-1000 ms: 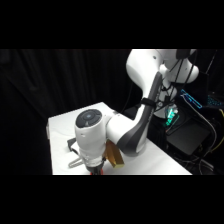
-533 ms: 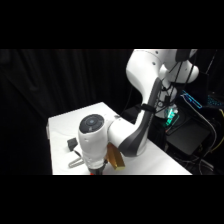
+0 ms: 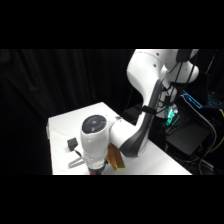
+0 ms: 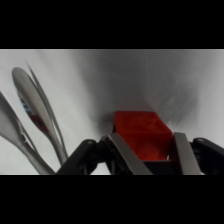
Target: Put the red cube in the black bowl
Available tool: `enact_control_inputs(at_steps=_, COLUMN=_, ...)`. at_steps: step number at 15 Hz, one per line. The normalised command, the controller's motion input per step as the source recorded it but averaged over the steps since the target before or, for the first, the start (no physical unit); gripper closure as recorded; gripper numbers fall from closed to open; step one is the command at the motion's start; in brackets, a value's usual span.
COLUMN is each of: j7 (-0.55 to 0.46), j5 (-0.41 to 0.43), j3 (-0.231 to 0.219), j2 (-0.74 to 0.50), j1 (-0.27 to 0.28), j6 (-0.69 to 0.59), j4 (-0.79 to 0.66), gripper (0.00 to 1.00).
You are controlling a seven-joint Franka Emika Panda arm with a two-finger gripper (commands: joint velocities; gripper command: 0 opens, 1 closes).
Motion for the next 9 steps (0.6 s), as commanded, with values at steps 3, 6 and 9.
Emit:
enact_control_inputs(at_steps=3, j7=0.04, j5=-0.062, j3=-0.084, j2=-0.31, j1=0.082, j6=0.04, j4=-0.29, gripper=0.74)
enact_control_inputs(at_steps=6, j7=-0.06, j5=-0.055, j3=-0.019, j2=-0.50, j1=0.037, j6=-0.07, j4=-0.39, gripper=0.75)
enact_control_inputs(at_steps=9, j7=-0.10, j5=-0.063, j3=0.024, j2=-0.61, j1=0.001, j6=-0.15, j4=-0.44, gripper=0.75)
